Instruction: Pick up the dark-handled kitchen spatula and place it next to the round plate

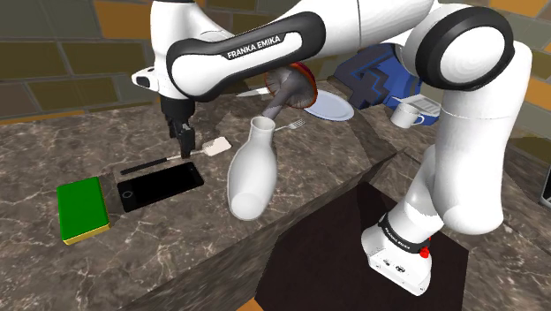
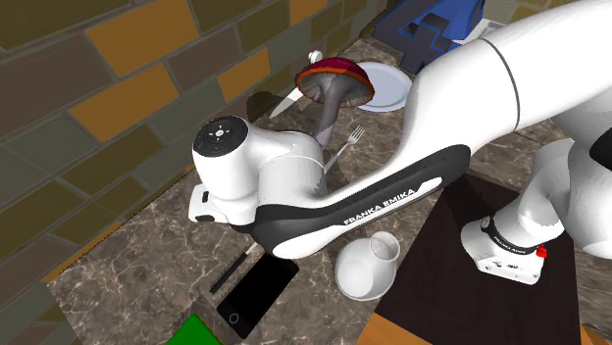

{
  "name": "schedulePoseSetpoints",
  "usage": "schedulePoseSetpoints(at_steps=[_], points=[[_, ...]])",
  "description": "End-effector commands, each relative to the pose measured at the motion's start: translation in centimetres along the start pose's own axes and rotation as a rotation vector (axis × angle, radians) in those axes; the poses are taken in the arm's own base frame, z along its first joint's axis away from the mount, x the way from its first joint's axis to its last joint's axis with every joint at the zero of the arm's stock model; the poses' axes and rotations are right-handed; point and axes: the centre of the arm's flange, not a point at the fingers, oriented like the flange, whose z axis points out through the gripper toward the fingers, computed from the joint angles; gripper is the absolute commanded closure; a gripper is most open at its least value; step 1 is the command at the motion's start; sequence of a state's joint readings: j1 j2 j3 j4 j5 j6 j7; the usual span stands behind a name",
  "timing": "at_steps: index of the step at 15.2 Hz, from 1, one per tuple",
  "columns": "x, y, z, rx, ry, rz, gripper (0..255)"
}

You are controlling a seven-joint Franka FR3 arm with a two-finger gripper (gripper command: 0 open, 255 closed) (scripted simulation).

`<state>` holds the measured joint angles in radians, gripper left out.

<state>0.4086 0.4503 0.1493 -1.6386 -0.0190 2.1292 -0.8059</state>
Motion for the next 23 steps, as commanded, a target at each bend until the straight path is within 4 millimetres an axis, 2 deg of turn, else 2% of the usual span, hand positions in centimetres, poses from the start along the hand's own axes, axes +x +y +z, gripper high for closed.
schedulePoseSetpoints(at_steps=[1, 4, 11, 12, 21, 23], points=[[0.0, 0.0, 1.1, 0.000, 0.000, -0.002, 0], [0.0, 0.0, 2.4, 0.000, 0.000, -0.002, 0], [0.0, 0.0, 2.4, 0.000, 0.000, -0.002, 0], [0.0, 0.0, 2.4, 0.000, 0.000, -0.002, 255], [0.0, 0.0, 2.4, 0.000, 0.000, -0.002, 255], [0.1, 0.0, 1.4, 0.000, 0.000, -0.002, 255]])
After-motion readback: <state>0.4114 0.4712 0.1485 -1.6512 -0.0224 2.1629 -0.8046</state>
